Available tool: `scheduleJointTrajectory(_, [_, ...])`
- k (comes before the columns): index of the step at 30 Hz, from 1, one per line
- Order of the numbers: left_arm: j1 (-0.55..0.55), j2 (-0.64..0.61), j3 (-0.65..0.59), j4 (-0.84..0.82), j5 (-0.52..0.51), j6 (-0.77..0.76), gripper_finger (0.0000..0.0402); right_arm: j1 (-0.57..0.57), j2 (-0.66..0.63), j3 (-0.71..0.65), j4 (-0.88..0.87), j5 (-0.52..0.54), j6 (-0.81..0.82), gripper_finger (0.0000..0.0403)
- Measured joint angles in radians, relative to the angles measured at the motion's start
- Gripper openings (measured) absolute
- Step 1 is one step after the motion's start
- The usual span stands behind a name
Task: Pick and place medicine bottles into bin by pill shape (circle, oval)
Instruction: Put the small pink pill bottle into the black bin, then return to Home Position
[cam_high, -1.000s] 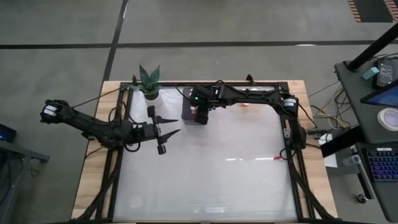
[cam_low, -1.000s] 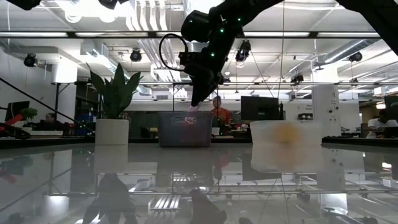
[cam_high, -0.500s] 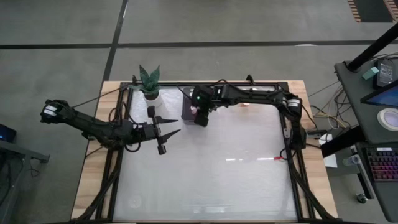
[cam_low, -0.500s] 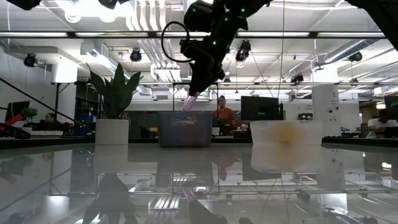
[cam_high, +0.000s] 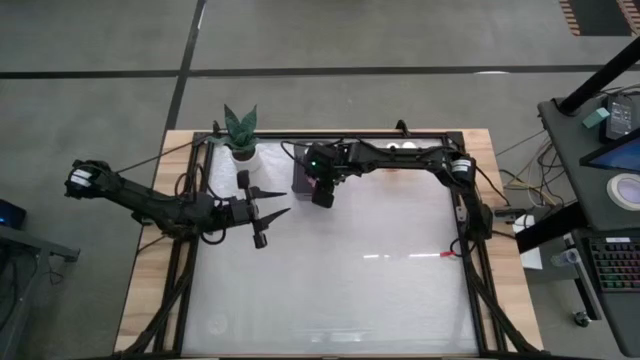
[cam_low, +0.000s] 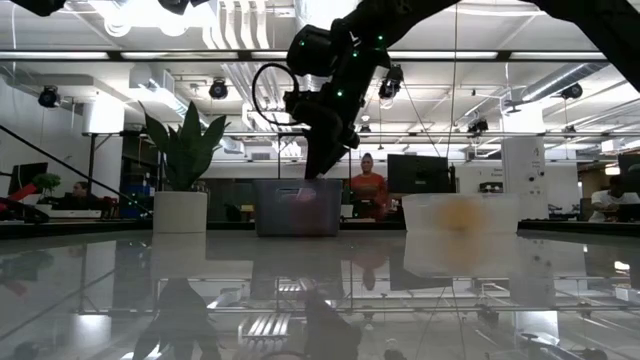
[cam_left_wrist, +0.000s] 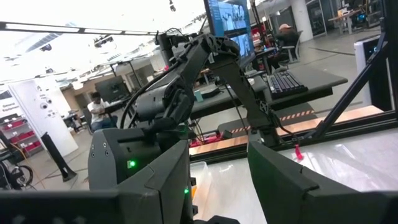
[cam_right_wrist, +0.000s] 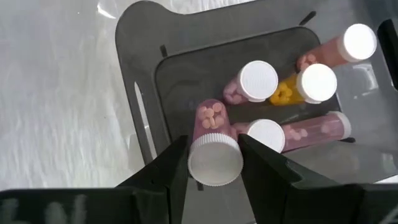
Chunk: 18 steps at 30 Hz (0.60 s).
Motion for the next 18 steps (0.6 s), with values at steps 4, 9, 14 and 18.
scheduleJointTrajectory(4, [0.000,0.000,0.000,-0.001,0.000,0.004,0.0153,0.000,0.000,0.000,0.001,0.000,0.001,0.0125])
scheduleJointTrajectory(9, [0.000,0.000,0.000,-0.001,0.000,0.004,0.0153,0.000,0.000,0.000,0.001,0.000,0.001,0.0139])
scheduleJointTrajectory(14, [0.000,0.000,0.000,-0.001,0.000,0.004,0.0153,0.000,0.000,0.000,0.003,0.000,0.001,0.0143])
scheduleJointTrajectory(18, [0.000,0.000,0.000,-0.001,0.000,0.004,0.0153,0.000,0.000,0.000,0.007,0.001,0.001,0.0143])
